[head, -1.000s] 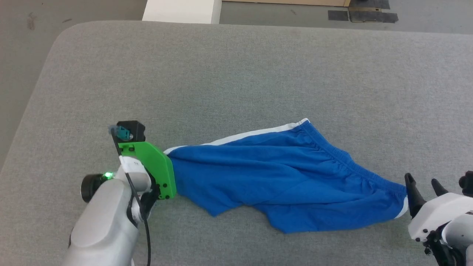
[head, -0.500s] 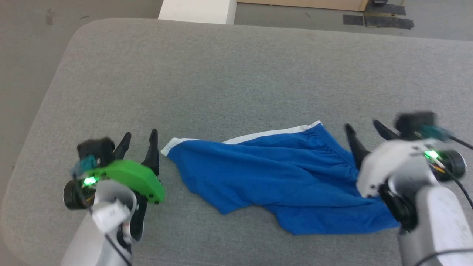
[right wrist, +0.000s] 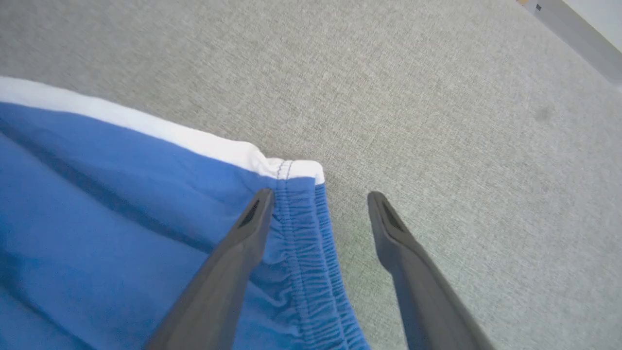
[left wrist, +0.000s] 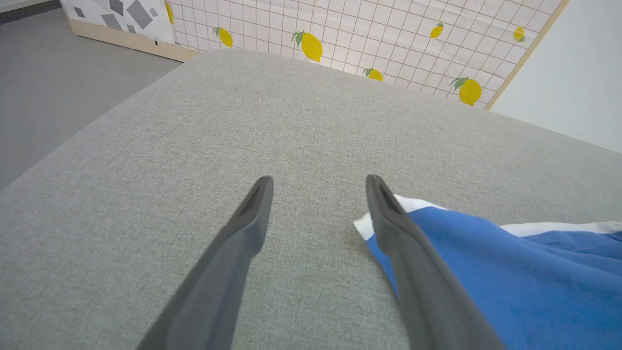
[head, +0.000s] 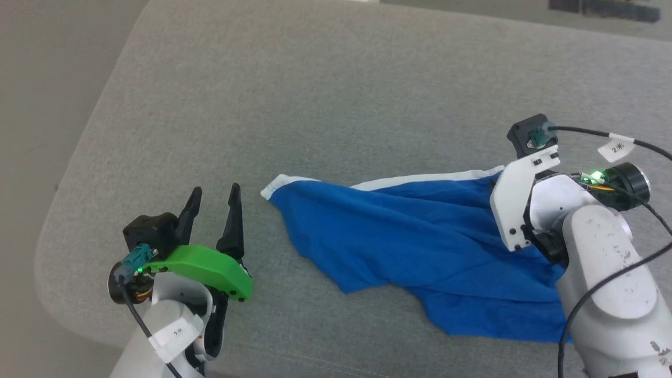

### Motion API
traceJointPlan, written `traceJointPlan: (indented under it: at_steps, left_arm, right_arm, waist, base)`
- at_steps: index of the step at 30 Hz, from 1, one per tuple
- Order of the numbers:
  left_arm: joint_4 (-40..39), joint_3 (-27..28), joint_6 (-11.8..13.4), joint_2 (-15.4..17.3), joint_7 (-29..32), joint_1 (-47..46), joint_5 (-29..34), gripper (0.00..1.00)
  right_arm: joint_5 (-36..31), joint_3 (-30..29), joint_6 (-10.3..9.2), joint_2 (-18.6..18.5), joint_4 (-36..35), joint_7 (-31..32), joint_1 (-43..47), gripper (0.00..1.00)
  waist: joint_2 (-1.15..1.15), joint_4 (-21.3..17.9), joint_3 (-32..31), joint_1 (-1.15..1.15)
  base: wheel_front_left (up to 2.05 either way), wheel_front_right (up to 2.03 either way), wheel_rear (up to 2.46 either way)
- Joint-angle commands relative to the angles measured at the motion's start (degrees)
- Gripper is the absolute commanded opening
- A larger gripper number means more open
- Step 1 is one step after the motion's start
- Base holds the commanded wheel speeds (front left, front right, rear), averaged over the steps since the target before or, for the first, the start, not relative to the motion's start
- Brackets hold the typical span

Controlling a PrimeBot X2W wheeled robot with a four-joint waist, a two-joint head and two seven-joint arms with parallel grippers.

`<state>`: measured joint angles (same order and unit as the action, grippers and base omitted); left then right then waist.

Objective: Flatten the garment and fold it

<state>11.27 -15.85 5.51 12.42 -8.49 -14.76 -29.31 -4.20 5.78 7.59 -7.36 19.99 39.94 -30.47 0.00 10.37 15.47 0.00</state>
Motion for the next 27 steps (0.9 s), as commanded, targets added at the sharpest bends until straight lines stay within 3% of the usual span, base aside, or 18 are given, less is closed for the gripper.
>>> traceJointPlan:
  at_steps: [1, 9, 10, 11, 20, 27]
  left_arm:
    - [0.1, -0.3, -0.5, -0.3, 0.0, -0.9, 0.6, 1.00]
    - [1.4, -1.3, -1.1, -0.9, 0.0, -1.9, 0.2, 1.00]
    - [1.6, -1.3, -1.1, -0.9, 0.0, -1.9, 0.2, 1.00]
    - [1.8, -1.4, -1.2, -0.9, 0.0, -1.9, 0.1, 1.00]
    - [2.0, -2.5, -2.0, 0.5, 4.1, -4.1, -0.3, 1.00]
    - [4.4, -6.8, -4.2, 1.9, 20.4, -11.6, -1.6, 1.00]
  right_arm:
    - [-0.6, 0.5, -0.10, -0.8, 0.9, 0.4, -1.2, 1.00]
    - [2.8, 3.7, -0.10, -2.2, 5.4, 5.3, -1.8, 1.00]
    - [3.4, 3.9, -0.10, -2.4, 5.5, 5.8, -1.7, 0.37]
    - [4.0, 4.3, -0.10, -2.5, 5.6, 6.2, -1.7, 0.01]
    - [7.3, -1.2, -0.10, -1.9, -0.1, 0.7, -0.9, 0.00]
    - [8.2, -1.7, -0.10, -0.2, -6.3, -0.1, 2.6, 0.00]
  waist:
    - [0.00, 1.8, 1.9, 0.00]
    - [0.00, 2.7, 3.1, 0.00]
    - [0.00, 2.6, 3.1, 0.00]
    - [0.00, 2.5, 3.0, 0.00]
    - [0.00, 0.6, 1.0, 0.00]
    - [0.00, -1.9, 0.6, 0.00]
  base:
    - [0.00, 0.00, 0.00]
    - [0.00, 0.00, 0.00]
    - [0.00, 0.00, 0.00]
    - [0.00, 0.00, 0.00]
    - [0.00, 0.00, 0.00]
    - [0.00, 0.00, 0.00]
